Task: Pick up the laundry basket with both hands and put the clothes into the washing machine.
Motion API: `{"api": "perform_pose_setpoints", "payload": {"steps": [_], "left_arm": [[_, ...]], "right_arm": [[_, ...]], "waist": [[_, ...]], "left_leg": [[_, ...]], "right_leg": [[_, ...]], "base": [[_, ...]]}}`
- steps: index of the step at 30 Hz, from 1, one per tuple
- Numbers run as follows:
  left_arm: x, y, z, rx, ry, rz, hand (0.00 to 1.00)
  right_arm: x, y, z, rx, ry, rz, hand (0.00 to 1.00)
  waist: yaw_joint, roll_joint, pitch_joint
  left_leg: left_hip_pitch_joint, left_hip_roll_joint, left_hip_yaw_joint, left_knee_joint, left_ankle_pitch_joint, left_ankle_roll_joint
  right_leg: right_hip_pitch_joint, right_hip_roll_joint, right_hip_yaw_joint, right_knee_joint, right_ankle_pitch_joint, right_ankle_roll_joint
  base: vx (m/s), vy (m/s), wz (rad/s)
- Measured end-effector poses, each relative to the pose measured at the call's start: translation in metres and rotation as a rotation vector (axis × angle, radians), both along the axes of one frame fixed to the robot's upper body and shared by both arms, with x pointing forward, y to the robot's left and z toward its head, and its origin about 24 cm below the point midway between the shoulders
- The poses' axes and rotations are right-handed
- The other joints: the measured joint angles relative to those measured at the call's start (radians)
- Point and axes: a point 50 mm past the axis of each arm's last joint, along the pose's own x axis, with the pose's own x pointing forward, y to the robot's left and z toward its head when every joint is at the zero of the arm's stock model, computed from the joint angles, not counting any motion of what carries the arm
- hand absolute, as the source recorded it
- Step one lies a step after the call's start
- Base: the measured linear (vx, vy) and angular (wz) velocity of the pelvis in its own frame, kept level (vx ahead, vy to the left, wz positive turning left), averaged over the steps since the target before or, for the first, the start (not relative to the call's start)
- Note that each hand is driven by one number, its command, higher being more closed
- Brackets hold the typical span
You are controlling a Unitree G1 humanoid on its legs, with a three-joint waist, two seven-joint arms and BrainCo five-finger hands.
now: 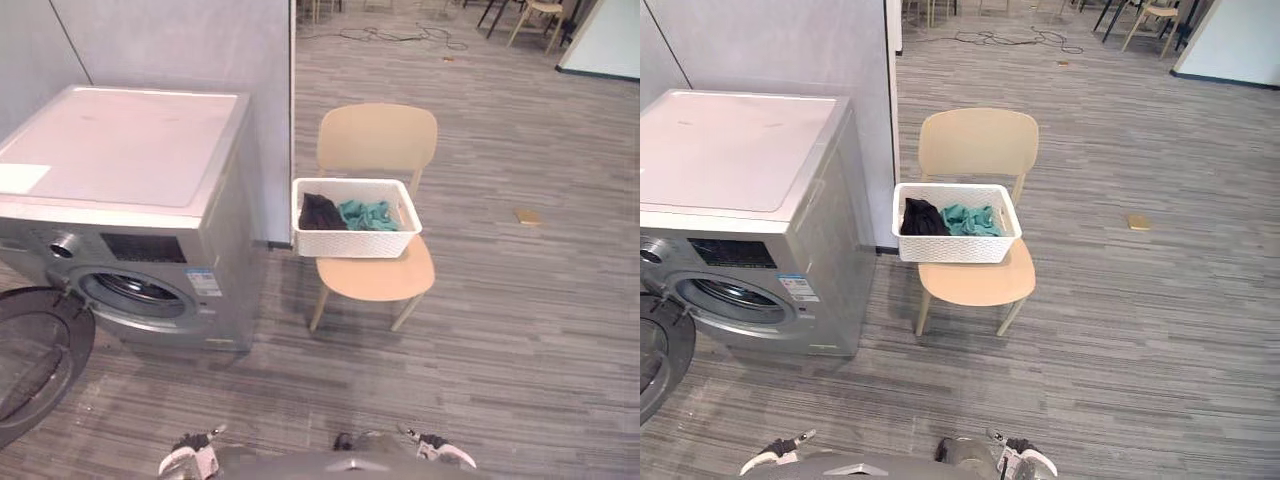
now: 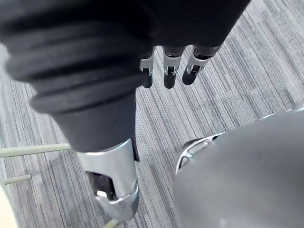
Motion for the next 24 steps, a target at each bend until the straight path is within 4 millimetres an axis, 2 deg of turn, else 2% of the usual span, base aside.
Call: {"api": "perform_pose_setpoints", "payload": {"steps": [1,2,4,5,6,7,8,9,10,11,13,16,18,19,20,21,22,23,24], "left_arm": [[0.001,0.003,0.001,0.015,-0.002,-0.008,0.00],[0.001,0.003,0.002,0.021,-0.003,-0.014,0.00],[0.001,-0.005,0.001,0.011,-0.008,-0.032,0.00],[-0.001,-0.007,0.000,0.006,-0.005,-0.033,0.00],[-0.008,-0.010,-0.002,0.000,0.014,-0.036,0.00],[-0.013,-0.012,-0.003,-0.006,0.028,-0.032,0.00],[-0.014,-0.013,-0.003,-0.011,0.033,-0.031,0.00],[-0.016,-0.015,-0.004,-0.020,0.030,-0.001,0.00],[-0.018,-0.014,-0.004,-0.026,0.032,0.024,0.00],[-0.018,-0.014,-0.004,-0.030,0.027,0.041,0.00],[-0.023,-0.013,-0.004,-0.034,0.032,0.081,0.00],[-0.035,-0.018,-0.007,-0.059,0.054,0.153,0.00],[-0.033,-0.017,-0.006,-0.057,0.051,0.152,0.00],[-0.033,-0.015,-0.006,-0.050,0.052,0.141,0.00],[-0.032,-0.011,-0.005,-0.038,0.054,0.121,0.00],[-0.033,-0.006,-0.004,-0.020,0.063,0.095,0.00],[-0.031,-0.001,-0.003,-0.005,0.064,0.069,0.00],[-0.027,0.001,-0.003,0.001,0.058,0.060,0.00],[-0.017,0.001,-0.001,0.010,0.037,0.034,0.00]], "right_arm": [[0.000,-0.001,0.000,-0.012,0.002,-0.007,0.00],[-0.001,-0.002,0.001,-0.015,0.001,-0.013,0.00],[0.006,-0.015,0.006,-0.051,-0.032,-0.012,0.00],[0.008,-0.016,0.008,-0.056,-0.041,-0.011,0.00],[0.013,-0.017,0.009,-0.058,-0.052,-0.005,0.00],[0.020,-0.011,0.010,-0.044,-0.069,0.005,0.00],[0.022,-0.010,0.010,-0.043,-0.074,0.011,0.00],[0.026,-0.004,0.010,-0.031,-0.083,0.025,0.00],[0.031,0.001,0.011,-0.028,-0.098,0.047,0.00],[0.042,0.008,0.015,-0.028,-0.135,0.083,0.00],[0.047,0.012,0.017,-0.026,-0.152,0.097,0.00],[0.057,0.022,0.020,-0.030,-0.173,0.168,0.00],[0.051,0.024,0.017,-0.026,-0.159,0.184,0.00],[0.049,0.026,0.016,-0.016,-0.156,0.191,0.00],[0.044,0.029,0.014,-0.006,-0.145,0.207,0.00],[0.039,0.031,0.012,0.005,-0.141,0.223,0.00],[0.036,0.028,0.012,-0.012,-0.131,0.244,0.00],[0.033,0.026,0.011,-0.017,-0.118,0.246,0.00],[0.024,0.022,0.008,-0.020,-0.095,0.227,0.00]], "waist": [[0.005,-0.015,0.009],[0.006,-0.014,0.014],[0.006,0.013,0.027],[0.009,0.018,0.029],[0.019,0.026,0.025],[0.030,0.032,0.031],[0.035,0.035,0.035],[0.052,0.041,0.037],[0.058,0.034,0.034],[0.055,0.032,0.034],[0.068,0.037,0.037],[0.082,0.039,0.030],[0.097,0.025,0.027],[0.097,0.014,0.025],[0.090,-0.002,0.021],[0.080,-0.026,0.018],[0.063,-0.038,0.021],[0.055,-0.044,0.019],[0.049,-0.047,0.017]], "left_leg": [[-0.049,0.014,-0.006,0.115,0.004,0.027],[-0.071,0.006,-0.008,0.164,-0.018,0.012],[-0.139,-0.108,-0.005,0.261,-0.152,-0.041],[-0.144,-0.147,-0.002,0.242,-0.179,-0.049],[-0.146,-0.224,0.008,0.133,-0.208,-0.052],[-0.146,-0.275,0.024,0.003,-0.209,-0.046],[-0.145,-0.300,0.018,-0.074,-0.200,-0.044],[-0.127,-0.331,0.017,-0.153,-0.160,0.009],[-0.103,-0.356,0.023,-0.205,-0.158,0.008],[-0.098,-0.361,0.049,-0.193,-0.159,0.006],[-0.098,-0.362,0.067,-0.162,-0.173,0.018],[-0.059,-0.375,0.069,-0.143,-0.209,0.063],[-0.015,-0.385,0.079,-0.188,-0.265,0.061],[-0.003,-0.387,0.092,-0.196,-0.266,0.059],[0.018,-0.392,0.108,-0.203,-0.261,0.065],[0.054,-0.400,0.117,-0.204,-0.262,0.066],[0.093,-0.403,0.111,-0.205,-0.262,0.067],[0.110,-0.401,0.100,-0.207,-0.262,0.067],[0.129,-0.390,0.077,-0.212,-0.262,0.066]], "right_leg": [[0.038,0.010,0.004,-0.033,0.012,-0.006],[0.046,0.012,0.007,-0.042,0.012,-0.010],[0.073,0.010,0.043,-0.079,0.028,-0.036],[0.077,0.008,0.054,-0.088,0.034,-0.033],[0.081,0.004,0.073,-0.110,0.047,-0.026],[0.083,0.004,0.096,-0.118,0.051,-0.019],[0.086,0.004,0.107,-0.121,0.051,-0.015],[0.089,-0.004,0.138,-0.121,0.042,0.000],[0.088,-0.016,0.155,-0.132,0.040,0.006],[0.095,-0.024,0.155,-0.170,0.066,0.013],[0.113,-0.026,0.169,-0.205,0.089,0.033],[0.146,-0.039,0.208,-0.208,0.084,0.045],[0.077,-0.046,0.218,-0.018,0.001,0.077],[0.024,-0.056,0.218,0.100,-0.028,0.087],[-0.063,-0.077,0.218,0.308,-0.044,0.123],[-0.151,-0.103,0.220,0.551,-0.016,0.180],[-0.196,-0.120,0.209,0.693,0.020,0.182],[-0.205,-0.129,0.195,0.734,0.025,0.173],[-0.214,-0.146,0.166,0.757,0.014,0.144]], "base": [[0.08,-0.179,-0.20],[0.09,-0.116,-0.18],[0.13,0.018,-0.26],[0.17,0.084,-0.51],[0.14,0.101,-0.68],[0.15,0.110,-0.69],[0.17,0.128,-0.67],[0.18,0.124,-0.49],[0.25,0.149,-0.42],[0.21,0.127,-0.30],[0.16,0.107,-0.42],[0.19,0.097,-0.41],[0.12,0.062,-0.30],[0.07,0.017,-0.38],[0.10,-0.019,-0.22],[0.18,-0.061,-0.05],[0.20,-0.089,0.18],[0.23,-0.168,0.44],[0.19,-0.211,0.57]]}}
